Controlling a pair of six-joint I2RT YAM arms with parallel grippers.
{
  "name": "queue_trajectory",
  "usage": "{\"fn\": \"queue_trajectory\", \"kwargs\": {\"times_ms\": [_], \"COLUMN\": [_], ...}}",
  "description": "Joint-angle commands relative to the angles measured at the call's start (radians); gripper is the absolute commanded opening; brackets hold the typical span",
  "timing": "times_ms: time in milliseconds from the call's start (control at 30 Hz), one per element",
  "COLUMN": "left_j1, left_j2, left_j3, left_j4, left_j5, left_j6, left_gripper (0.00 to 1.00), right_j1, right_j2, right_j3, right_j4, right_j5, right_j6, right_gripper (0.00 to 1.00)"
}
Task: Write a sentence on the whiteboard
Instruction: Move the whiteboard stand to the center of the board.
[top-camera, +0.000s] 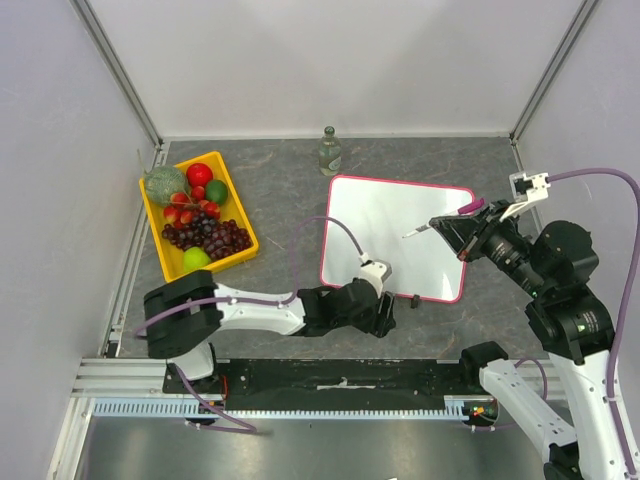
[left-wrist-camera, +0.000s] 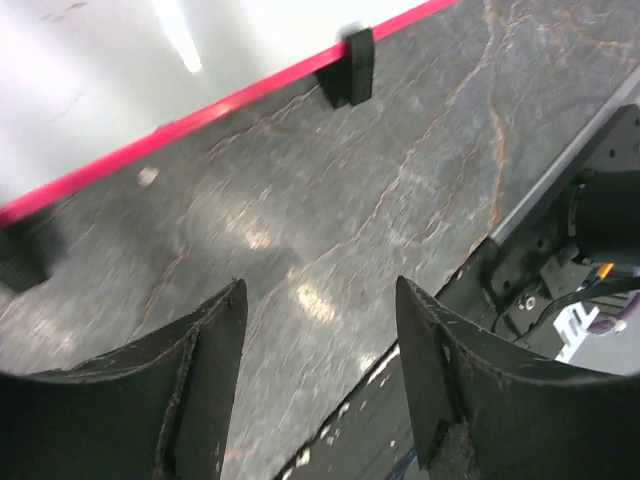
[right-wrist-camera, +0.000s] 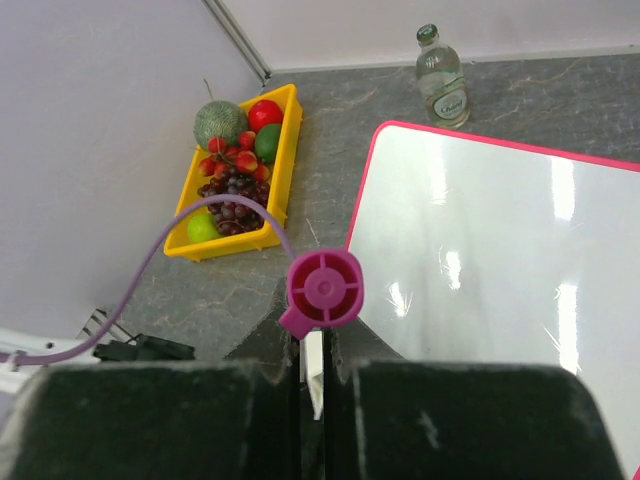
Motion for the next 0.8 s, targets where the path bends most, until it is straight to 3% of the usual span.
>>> {"fn": "queue_trajectory", "kwargs": {"times_ms": [0,167,533,767], "left_j1": [-0.035,-0.032,-0.017,0.022], "left_j2": [-0.121,-0.156,0.048,0.134], "left_j3": [-0.038,-0.049,0.031,0.064], "left_j4": [-0.247,-0.478,-0.405,-0.375], "left_j5": [-0.216,-0.404,-0.409,-0.408], "left_j6": [-0.058,-0.164,-0.149,-0.147], "left_gripper": [0.68,0.75,0.74,0.65], "right_j1": [-0.003,-0.001,-0.001,-0.001], "right_j2": [0.018,0.030,0.055,0.062], "right_j3": [-0.025,-0.050,-0.070,-0.076], "right_j4": [0.051,0.069,0.083,0.083], "right_j5": [-0.033,-0.045,-0.071,-0.074], "right_j6": [-0.003,-0.004,-0.003,-0.012], "right_gripper": [0.00,0.00,0.00,0.00]}}
